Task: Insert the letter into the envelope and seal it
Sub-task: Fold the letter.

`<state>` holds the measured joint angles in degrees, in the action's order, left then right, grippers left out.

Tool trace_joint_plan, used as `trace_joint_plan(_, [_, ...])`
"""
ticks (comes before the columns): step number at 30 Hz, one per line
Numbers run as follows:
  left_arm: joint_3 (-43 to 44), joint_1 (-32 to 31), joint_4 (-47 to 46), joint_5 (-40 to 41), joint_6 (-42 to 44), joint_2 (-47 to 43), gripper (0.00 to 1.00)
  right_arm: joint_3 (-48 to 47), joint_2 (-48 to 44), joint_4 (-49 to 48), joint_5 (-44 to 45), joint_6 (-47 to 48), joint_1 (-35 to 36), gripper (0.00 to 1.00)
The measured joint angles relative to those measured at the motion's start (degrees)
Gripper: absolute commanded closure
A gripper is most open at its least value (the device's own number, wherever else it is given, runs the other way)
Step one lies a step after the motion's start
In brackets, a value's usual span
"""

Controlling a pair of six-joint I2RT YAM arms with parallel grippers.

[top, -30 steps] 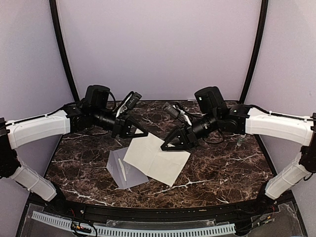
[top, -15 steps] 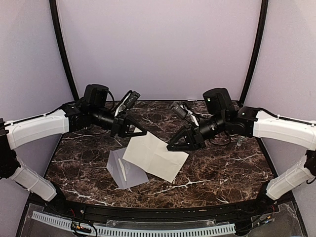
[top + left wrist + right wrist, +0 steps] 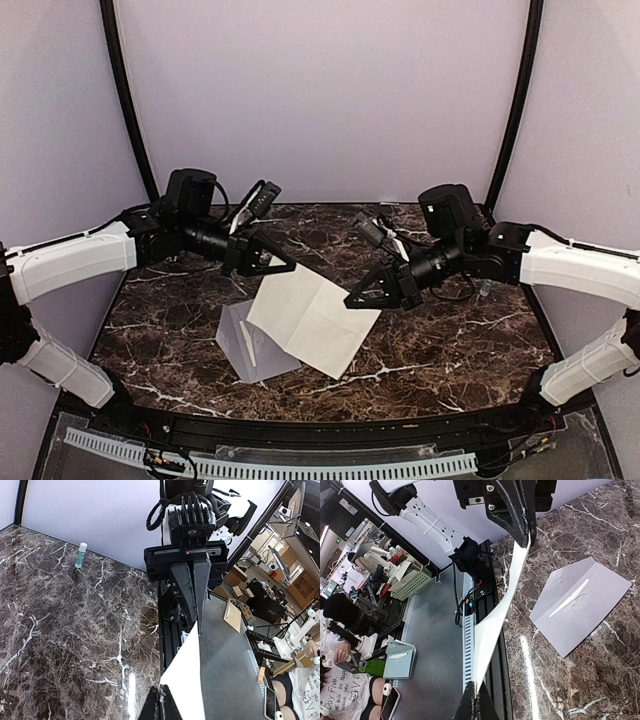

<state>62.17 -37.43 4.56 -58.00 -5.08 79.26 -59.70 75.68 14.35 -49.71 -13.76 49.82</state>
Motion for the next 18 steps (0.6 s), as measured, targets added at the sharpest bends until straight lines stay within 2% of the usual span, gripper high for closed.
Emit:
trace_joint_plan(1, [0.00, 0.00, 0.00, -0.02, 0.00, -0.09, 1.00, 0.00, -0.26, -0.02, 0.20, -0.15, 0.00, 0.83])
trace_joint_plan(4, [0.00, 0.04, 0.00, -0.04, 0.00, -0.42, 1.00, 0.07, -1.20, 0.15, 0.63, -0.57, 0.00, 0.78])
trace_joint_plan(6, [0.00, 0.04, 0.00, -0.04, 0.00, -0.66, 1.00, 0.11, -1.84, 0.31, 0.94, -0.70, 0.00, 0.86])
trace_joint_plan(8, [0.00, 0.04, 0.00, -0.02, 0.00, -0.81, 1.00, 0.11, -2.21, 0.37, 1.25, -0.61, 0.00, 1.00])
trace_joint_plan(18, [0.00, 0.04, 0.00, -0.02, 0.00, -1.62, 1.00, 0.15, -2.27, 1.62, 2.89, -1.29, -0.02, 1.00])
